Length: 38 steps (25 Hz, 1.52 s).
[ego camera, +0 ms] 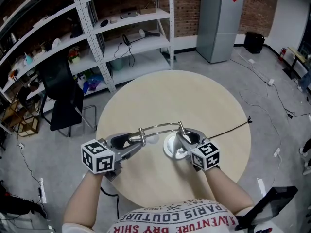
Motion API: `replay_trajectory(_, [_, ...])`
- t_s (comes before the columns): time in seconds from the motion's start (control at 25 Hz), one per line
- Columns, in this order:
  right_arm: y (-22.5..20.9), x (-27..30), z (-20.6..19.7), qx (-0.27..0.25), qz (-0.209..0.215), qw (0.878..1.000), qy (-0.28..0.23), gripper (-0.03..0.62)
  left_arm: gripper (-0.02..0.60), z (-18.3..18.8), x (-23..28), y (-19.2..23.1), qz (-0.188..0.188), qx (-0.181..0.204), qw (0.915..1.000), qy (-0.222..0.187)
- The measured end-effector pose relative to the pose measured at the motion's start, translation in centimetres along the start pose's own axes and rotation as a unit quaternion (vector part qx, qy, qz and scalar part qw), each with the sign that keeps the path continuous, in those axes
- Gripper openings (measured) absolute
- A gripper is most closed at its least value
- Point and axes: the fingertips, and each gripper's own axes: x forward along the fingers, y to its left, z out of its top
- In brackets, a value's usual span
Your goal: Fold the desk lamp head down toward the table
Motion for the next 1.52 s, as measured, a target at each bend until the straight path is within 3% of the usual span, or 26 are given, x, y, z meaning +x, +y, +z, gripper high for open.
replay_trajectory(0.72, [-0.1, -0.3, 0.0, -0.002, 0.004, 1.000, 0.002, 0.120, 0.224, -2.7, 1.2, 0.7, -0.020, -0.034, 0.9992, 0.002])
replay_trajectory(1.52, [-0.1, -0.1, 0.4, 0.000, 0.004, 1.000, 0.002, 0.120, 0.219, -5.9, 3.5, 1.9, -0.040, -0.043, 0.9982, 0.015])
